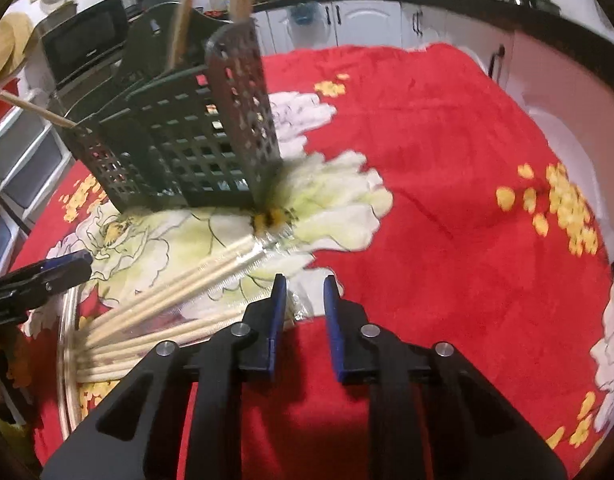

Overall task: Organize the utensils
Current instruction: 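Lower the right gripper onto a loose wooden chopstick and close on it, then lift the chopstick with the right gripper and carry it above the caddy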

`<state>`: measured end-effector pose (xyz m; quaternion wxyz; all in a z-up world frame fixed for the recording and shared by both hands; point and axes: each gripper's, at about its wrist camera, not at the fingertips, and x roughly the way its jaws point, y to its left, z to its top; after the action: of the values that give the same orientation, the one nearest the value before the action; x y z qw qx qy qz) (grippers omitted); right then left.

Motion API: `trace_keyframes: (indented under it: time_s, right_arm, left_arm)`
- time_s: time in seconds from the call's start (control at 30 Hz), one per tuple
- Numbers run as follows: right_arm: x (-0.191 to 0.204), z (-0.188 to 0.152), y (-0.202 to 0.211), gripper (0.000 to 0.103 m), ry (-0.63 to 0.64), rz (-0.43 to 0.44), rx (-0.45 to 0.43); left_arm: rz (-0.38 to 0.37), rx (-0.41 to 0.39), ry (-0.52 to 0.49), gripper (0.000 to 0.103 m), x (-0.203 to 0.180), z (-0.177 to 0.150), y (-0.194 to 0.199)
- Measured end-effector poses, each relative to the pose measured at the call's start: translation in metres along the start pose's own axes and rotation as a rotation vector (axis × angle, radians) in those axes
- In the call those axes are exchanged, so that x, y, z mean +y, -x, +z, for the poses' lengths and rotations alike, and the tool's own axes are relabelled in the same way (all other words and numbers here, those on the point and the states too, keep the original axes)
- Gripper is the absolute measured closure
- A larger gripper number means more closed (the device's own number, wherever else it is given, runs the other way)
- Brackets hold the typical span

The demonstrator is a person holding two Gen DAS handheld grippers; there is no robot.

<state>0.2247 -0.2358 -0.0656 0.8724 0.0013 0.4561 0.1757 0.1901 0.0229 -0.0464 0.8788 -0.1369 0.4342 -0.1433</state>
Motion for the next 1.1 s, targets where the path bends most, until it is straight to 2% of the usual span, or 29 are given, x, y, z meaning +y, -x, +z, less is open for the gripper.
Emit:
trace_keyframes:
  time_s: [0.07,0.4,0.5,0.57,0.77,1.1]
  right_arm:
    - [-0.001,-0.004,0.003,0.098,-0.002,0.003,-0.003]
    - [-0.002,-0.027,0.023,0.102,-0.012,0.011,-0.010]
    - [-0.004,-0.033,0.032,0.102,-0.020,0.013,-0.030]
    - [-0.006,-0.035,0.039,0.102,-0.024,0.015,-0.048]
    - [-0.013,-0.035,0.064,0.102,-0.041,0.017,-0.134]
    - [-0.008,-0.026,0.106,0.102,-0.024,0.015,-0.302]
  left_arm:
    - [0.005,0.003,0.000,0.054,0.001,0.000,-0.002]
    - [0.030,0.009,-0.019,0.057,0.000,0.004,-0.009]
    - [0.043,0.005,-0.020,0.069,0.002,0.006,-0.011]
    - [0.045,0.002,-0.017,0.083,0.004,0.006,-0.011]
    - [0.026,-0.019,-0.027,0.096,0.006,0.005,-0.004]
    - [-0.049,-0.106,-0.043,0.099,-0.007,0.007,0.031]
